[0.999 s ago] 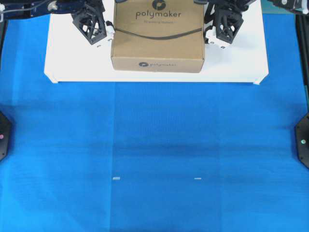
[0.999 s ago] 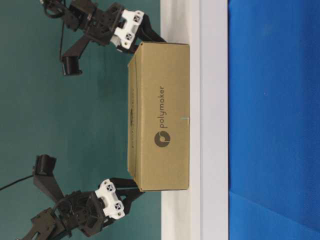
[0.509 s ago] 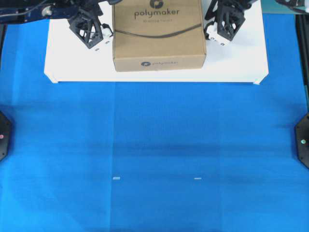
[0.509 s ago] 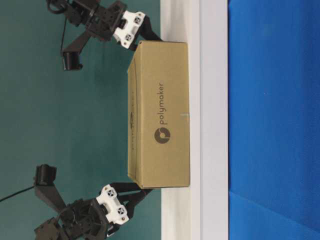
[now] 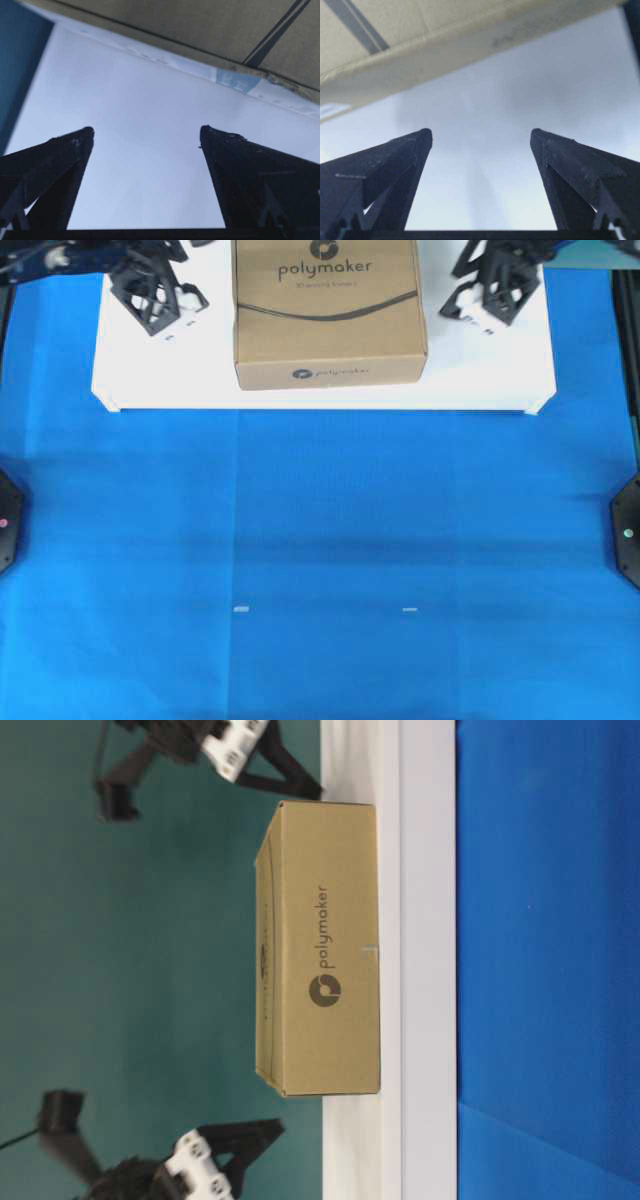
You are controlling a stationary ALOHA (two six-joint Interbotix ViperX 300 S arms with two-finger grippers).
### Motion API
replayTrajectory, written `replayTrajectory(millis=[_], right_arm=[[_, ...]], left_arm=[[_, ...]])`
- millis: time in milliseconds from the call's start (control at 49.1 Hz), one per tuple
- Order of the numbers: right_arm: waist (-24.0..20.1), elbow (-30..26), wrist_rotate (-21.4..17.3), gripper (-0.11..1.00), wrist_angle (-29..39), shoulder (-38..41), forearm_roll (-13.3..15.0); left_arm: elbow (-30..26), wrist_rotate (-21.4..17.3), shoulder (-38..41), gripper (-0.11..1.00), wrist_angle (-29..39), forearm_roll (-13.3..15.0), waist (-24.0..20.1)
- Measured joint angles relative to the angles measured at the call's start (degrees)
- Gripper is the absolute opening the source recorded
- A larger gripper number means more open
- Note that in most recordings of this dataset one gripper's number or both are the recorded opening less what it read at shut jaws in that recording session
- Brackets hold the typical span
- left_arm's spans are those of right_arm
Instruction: Place the cardboard box on the stand after clamping it between your arms.
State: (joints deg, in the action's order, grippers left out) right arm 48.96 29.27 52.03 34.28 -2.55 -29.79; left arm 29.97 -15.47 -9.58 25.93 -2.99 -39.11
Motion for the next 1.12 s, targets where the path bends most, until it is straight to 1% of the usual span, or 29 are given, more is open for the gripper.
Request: replayTrajectory(millis=[102,204,285,326,428,469,509,591,754,836,876,978,1121], right_arm=[[0.9,1.2,-0.4,0.97,0.1,-4.0,-0.4],[1.0,2.5,-1.8,0.97,0.0,-8.1,-1.2],[1.0,3.7,-3.5,0.97,-0.4,-11.4,-1.9],[1.0,4.3,-4.4,0.97,-0.8,-13.2,-2.2],[0.4,6.2,-6.6,0.97,-2.3,-17.1,-2.5],[-0.3,6.9,-7.6,0.97,-3.3,-18.5,-2.5],[-1.8,8.1,-9.1,0.97,-4.7,-20.0,-2.5],[-7.4,10.5,-12.3,0.97,-8.2,-23.3,-2.5],[-17.1,15.4,-18.9,0.97,-16.6,-30.1,-2.7],[-21.4,17.8,-21.3,0.97,-20.8,-33.8,-2.7],[-23.7,18.7,-21.9,0.97,-22.5,-35.7,-2.8],[-27.8,21.3,-23.2,0.97,-25.4,-39.9,-2.8],[-33.7,24.9,-24.6,0.97,-26.2,-45.3,-2.7]], left_arm=[[2.1,0.4,-4.0,0.84,-0.3,0.0,-0.1],[3.4,1.6,-7.4,0.84,-0.9,0.0,0.2],[4.2,4.0,-9.7,0.84,-2.9,0.0,1.0],[5.1,6.0,-11.0,0.84,-5.0,0.0,1.9],[7.6,9.7,-13.9,0.84,-10.5,0.0,5.2],[9.0,11.7,-15.2,0.84,-12.9,0.0,6.6],[10.1,12.7,-16.7,0.83,-14.9,0.0,8.0],[12.3,15.3,-19.8,0.84,-17.4,0.0,11.0],[15.7,16.6,-25.4,0.84,-19.5,0.0,17.2],[17.2,16.7,-28.4,0.84,-20.5,0.0,20.7],[17.9,16.9,-30.1,0.83,-21.0,0.0,22.7],[18.9,17.3,-33.1,0.83,-21.7,0.0,26.2],[20.1,17.5,-35.9,0.83,-21.8,0.0,30.9]])
